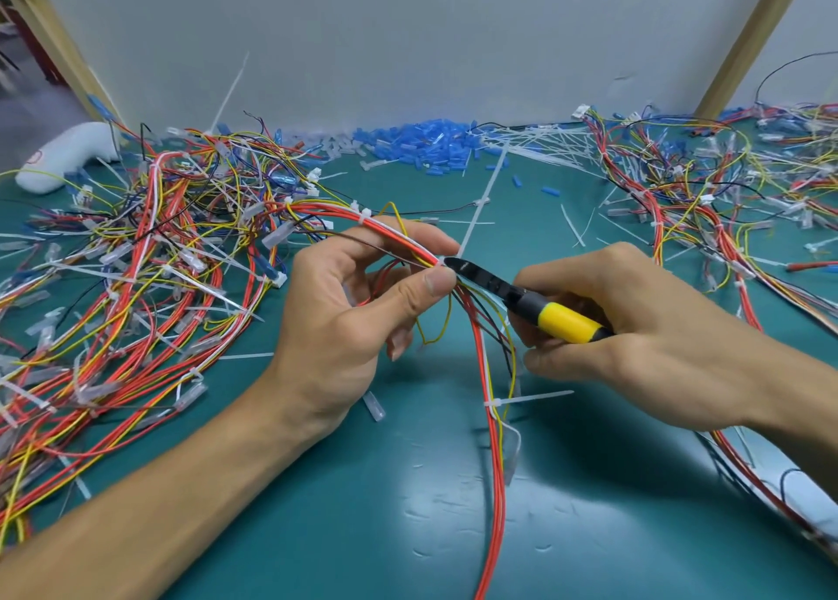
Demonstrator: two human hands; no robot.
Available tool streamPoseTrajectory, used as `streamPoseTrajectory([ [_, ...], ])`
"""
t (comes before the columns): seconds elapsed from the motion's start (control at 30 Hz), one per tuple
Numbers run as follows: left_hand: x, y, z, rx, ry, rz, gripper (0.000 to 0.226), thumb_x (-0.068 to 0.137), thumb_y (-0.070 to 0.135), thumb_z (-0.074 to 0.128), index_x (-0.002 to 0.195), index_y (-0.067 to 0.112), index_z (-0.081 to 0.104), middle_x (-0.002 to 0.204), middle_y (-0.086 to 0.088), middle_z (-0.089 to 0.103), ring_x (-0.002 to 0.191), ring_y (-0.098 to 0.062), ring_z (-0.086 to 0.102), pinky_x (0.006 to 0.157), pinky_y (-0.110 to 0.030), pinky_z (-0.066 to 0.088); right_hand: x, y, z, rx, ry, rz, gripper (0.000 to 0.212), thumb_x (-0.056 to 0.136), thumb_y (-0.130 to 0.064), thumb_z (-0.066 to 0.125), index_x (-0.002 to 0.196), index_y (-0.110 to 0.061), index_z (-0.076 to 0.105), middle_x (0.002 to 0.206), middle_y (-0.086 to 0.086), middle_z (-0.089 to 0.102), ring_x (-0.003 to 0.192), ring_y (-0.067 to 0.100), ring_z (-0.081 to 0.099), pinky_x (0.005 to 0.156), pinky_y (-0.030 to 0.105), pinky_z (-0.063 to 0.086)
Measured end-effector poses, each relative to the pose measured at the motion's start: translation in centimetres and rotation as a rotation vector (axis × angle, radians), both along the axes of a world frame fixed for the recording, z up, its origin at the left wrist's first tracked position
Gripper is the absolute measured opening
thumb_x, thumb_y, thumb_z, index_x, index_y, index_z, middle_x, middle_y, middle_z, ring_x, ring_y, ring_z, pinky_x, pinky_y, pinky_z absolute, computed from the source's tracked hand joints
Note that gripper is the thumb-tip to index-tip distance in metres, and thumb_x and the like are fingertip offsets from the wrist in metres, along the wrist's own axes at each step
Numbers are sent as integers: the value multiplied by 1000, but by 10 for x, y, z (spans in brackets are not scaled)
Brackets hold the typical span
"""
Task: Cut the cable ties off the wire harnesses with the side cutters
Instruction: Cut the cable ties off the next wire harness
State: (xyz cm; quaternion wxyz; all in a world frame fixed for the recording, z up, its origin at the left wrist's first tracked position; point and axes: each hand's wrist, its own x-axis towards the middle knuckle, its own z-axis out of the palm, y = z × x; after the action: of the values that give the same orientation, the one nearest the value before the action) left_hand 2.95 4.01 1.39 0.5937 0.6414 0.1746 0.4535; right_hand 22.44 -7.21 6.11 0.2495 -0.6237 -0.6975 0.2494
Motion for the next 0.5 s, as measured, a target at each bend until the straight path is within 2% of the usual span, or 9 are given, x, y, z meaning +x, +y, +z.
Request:
streamPoseTrajectory([
  [0.07,0,0,0,-10,-3,3,14,82,9,73,96,7,70,69,10,65,44,-10,42,41,-21,35,-3,0,-2,-7,8,0,24,74,-24,69,72,-13,49,61,4,41,59,23,34,55,44,33],
  [0.17,-1,0,0,-21,-6,9,14,82,9,73,96,7,70,68,10,65,44,-9,43,41,-21,35,-6,2,-5,-58,59,6,25,78,-22,72,70,-17,49,59,-2,44,56,15,38,55,38,36],
  [0.23,-1,0,0,-18,-6,11,13,83,9,73,95,8,70,70,10,65,44,-10,43,41,-21,35,-4,5,-7,-98,52,15,32,87,-7,76,70,-24,54,62,-5,53,59,17,49,61,35,44],
  [0.3,-1,0,0,-12,-4,14,13,83,9,73,96,8,70,71,10,66,44,-11,42,41,-21,34,-4,9,-8,-98,10,19,38,89,6,73,72,-25,59,65,-3,59,65,23,56,65,38,48],
  [0.4,-1,0,0,0,-1,16,13,84,9,73,96,8,70,69,10,65,43,-12,41,41,-21,34,-3,11,-10,-100,9,19,42,88,12,69,72,-25,58,64,0,60,64,28,56,64,41,47],
  [0.5,-1,0,0,6,-3,18,13,84,9,73,96,8,70,68,10,63,43,-12,40,41,-22,34,-2,12,-11,-114,30,34,45,87,15,69,70,-25,58,63,3,59,61,27,53,61,37,44],
])
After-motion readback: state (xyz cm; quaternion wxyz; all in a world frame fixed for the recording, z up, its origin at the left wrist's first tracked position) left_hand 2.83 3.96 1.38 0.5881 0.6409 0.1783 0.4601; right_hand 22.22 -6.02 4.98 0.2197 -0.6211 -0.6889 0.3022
